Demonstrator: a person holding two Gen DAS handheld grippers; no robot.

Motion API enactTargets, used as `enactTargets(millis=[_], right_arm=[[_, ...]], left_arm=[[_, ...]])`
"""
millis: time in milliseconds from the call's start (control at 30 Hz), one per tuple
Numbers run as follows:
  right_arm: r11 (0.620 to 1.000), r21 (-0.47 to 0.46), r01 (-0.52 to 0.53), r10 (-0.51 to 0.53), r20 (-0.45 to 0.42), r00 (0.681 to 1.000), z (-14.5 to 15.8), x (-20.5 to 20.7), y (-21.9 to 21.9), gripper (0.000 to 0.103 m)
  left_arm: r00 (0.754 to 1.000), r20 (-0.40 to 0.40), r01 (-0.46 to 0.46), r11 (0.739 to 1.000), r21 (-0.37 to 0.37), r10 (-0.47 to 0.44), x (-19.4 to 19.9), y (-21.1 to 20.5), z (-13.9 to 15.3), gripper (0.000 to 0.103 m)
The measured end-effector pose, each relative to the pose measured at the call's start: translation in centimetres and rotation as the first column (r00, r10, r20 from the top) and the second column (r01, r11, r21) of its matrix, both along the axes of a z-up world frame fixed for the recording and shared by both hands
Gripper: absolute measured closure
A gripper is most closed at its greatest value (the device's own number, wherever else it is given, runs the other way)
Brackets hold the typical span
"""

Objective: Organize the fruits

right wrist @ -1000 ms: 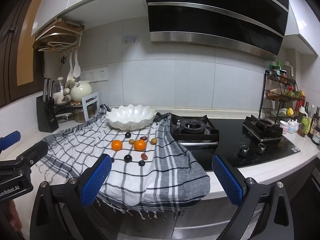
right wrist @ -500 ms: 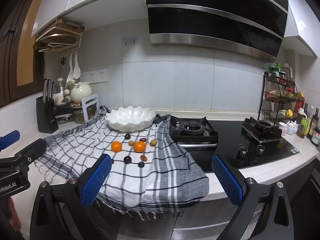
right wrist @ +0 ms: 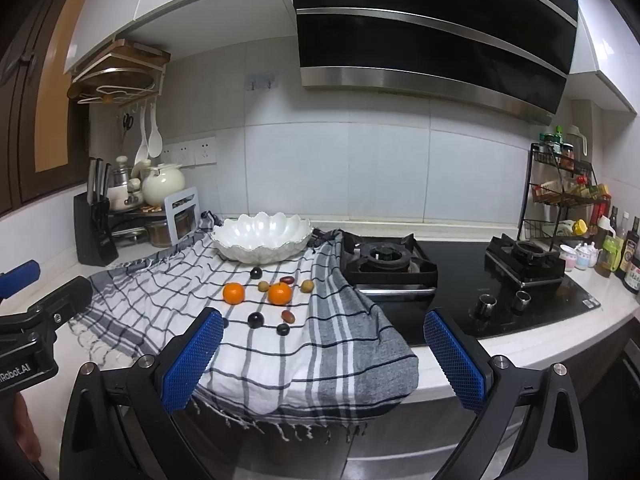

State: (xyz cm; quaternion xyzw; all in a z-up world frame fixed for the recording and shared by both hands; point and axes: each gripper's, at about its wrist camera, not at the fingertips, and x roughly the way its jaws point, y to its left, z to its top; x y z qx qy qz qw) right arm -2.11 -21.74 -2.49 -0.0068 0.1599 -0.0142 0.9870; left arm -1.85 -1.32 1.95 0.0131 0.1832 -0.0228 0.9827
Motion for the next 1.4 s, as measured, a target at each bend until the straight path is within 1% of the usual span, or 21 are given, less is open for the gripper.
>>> enactTargets(millis=[533, 967, 1167, 1300, 1400], right_arm=[[1.0, -0.005, -0.013, 0.014, 0.022, 1.0, 0.2, 0.2, 0.3, 0.001], [1.0, -0.007, -0.014, 0.015, 0.012, 1.0, 0.0, 0.5, 0.7, 0.001], [1.0, -0.006, -0.013, 0.013, -0.002, 1.0, -0.4, 1.0, 0.7, 0.001], [1.0, -0.001, -0.015, 0.015, -0.012, 1.0, -0.6, 1.9, 0.7, 0.001], [1.0, -0.003, -0.02, 0.02, -0.021, 1.0, -1.0, 2.9, 1.0, 0.003]], left_arm=[[1.0, 0.007, -0.007, 1.0, -0.006, 0.007, 0.1, 0.3, 0.3, 0.0], [1.0, -0.003, -0.007, 1.0, -0.01, 0.007, 0.4, 0.6, -0.2, 0.0], [1.0, -0.025, 0.001, 0.999, -0.037, -0.002, 1.3, 0.9, -0.7, 0.0], [0.996, -0.089, 0.02, 0.997, -0.071, -0.027, 2.8, 1.2, -1.3, 0.0], [0.993, -0.111, 0.019, 0.997, -0.074, -0.027, 3.8, 1.3, -1.7, 0.0]])
